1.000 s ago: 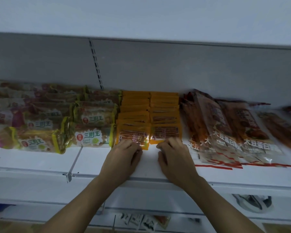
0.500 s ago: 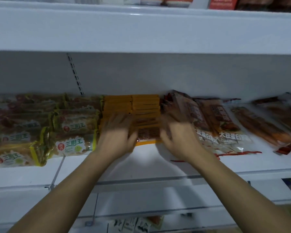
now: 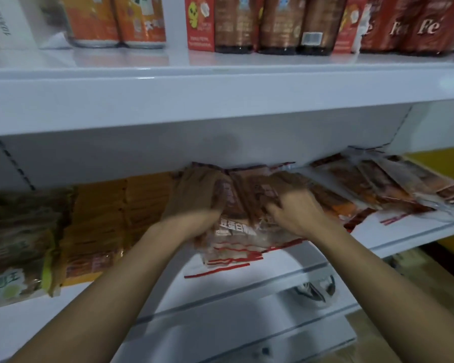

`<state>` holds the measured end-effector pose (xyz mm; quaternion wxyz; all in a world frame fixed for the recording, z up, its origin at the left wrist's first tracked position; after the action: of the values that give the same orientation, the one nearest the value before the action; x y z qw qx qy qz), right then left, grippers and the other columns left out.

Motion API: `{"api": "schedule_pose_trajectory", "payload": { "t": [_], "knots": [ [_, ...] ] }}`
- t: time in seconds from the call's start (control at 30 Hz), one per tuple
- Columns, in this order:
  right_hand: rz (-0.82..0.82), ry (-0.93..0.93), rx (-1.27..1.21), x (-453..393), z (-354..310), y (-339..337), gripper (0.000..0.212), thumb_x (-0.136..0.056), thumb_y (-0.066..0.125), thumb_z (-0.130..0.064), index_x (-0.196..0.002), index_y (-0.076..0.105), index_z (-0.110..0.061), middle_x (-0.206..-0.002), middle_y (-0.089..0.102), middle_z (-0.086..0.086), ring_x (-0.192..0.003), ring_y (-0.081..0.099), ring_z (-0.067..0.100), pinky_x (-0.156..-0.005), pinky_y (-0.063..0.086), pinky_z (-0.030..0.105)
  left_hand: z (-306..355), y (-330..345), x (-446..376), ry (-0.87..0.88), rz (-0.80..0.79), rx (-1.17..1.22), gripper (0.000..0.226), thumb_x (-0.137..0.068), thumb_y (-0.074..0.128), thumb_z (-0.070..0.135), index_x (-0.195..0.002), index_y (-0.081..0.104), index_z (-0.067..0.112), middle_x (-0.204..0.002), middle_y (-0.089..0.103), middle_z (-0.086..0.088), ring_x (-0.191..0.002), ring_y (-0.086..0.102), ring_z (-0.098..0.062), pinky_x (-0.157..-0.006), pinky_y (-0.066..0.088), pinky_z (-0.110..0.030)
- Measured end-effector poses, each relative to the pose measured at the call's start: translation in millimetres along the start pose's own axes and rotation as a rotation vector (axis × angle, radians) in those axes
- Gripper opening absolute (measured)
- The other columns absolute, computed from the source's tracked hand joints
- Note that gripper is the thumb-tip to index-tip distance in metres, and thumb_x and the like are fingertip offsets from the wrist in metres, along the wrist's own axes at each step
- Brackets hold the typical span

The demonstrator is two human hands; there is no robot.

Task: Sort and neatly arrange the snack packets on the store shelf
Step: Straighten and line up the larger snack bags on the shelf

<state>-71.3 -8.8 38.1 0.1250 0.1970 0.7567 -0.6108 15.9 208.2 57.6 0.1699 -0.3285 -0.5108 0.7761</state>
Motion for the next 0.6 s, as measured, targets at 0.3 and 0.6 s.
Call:
{"api": "schedule_pose_trajectory", "payload": {
  "t": [0.3, 0.6],
  "knots": [
    [-0.332, 0.133, 0.169, -4.6, 190.3, 9.2, 0.083, -0.086, 0.022, -0.084, -0.139, 0.054, -0.028, -0.133, 0.062, 0.008, -0.119, 0.058, 0.035, -0.102, 0.046, 0.044, 124.8, 73.7, -70.5, -0.063, -0.155, 0.178, 0.027, -0.096, 0.054, 0.025, -0.122, 0.062, 0.023, -0.122, 0.066, -0.002, -0.119, 0.06, -0.025, -0.095, 0.046, -0.031],
    [-0.428, 0.422, -0.304, -5.2, 241.5, 16.8, 0.095, -0.049, 0.079, -0.08, -0.125, 0.045, -0.034, -0.116, 0.066, -0.004, -0.109, 0.063, 0.018, -0.092, 0.055, 0.038, 208.3, 156.9, -116.5, -0.324, -0.224, 0.128, 0.048, -0.093, 0.03, 0.034, -0.11, 0.064, 0.006, -0.115, 0.066, -0.016, -0.113, 0.059, -0.036, -0.113, 0.026, -0.036]
  ]
}}
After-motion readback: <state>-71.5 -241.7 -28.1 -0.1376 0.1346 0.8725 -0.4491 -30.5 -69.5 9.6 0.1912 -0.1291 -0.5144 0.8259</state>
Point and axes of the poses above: each hand's wrist, its own x-axis away from the middle knuckle, its own y-axis out of the palm, z = x × y, the point moved 1 cm from there along -x, towards the middle knuckle
